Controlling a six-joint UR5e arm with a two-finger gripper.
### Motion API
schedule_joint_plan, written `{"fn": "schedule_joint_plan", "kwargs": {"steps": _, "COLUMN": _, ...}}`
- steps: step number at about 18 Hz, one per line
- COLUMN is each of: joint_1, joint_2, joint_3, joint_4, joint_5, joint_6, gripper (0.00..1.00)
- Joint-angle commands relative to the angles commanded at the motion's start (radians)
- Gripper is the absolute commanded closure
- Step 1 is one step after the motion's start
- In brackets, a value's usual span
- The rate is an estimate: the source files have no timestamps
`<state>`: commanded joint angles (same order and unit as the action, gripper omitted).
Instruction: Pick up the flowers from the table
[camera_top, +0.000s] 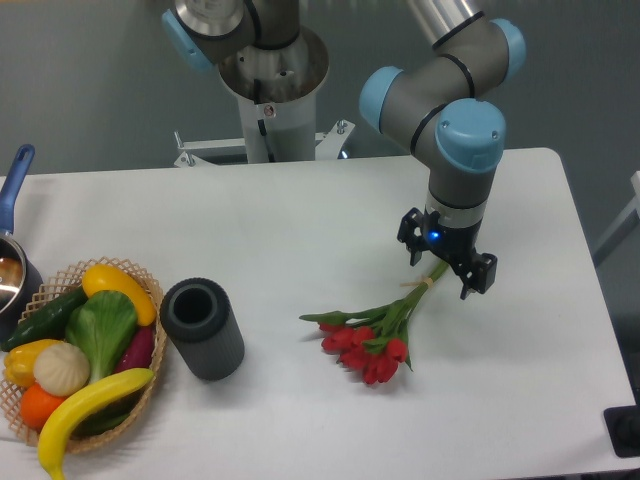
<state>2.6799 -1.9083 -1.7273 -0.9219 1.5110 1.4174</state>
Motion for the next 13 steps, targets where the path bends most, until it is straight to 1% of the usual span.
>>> {"fn": "schedule_joint_plan", "kwargs": {"steps": 6, "joint_1": 0.0, "joint_2": 0.0, "joint_3": -0.003, "joint_4": 0.0, "joint_5": 0.002, "joint_6": -0.002, "gripper": 0.0}}
{"fn": "schedule_joint_plan", "kwargs": {"steps": 9, "joint_1": 0.0, "joint_2": -0.002, "joint_3": -0.015, "joint_4": 0.0, "joint_5": 0.0, "joint_6": -0.035, "gripper": 0.0}}
{"fn": "schedule_joint_plan", "kwargs": {"steps": 13, "joint_1": 0.002, "joint_2": -0.006, "joint_3": -0.031, "joint_4": 0.002, "joint_5": -0.003, "joint_6": -0.038, "gripper": 0.0}}
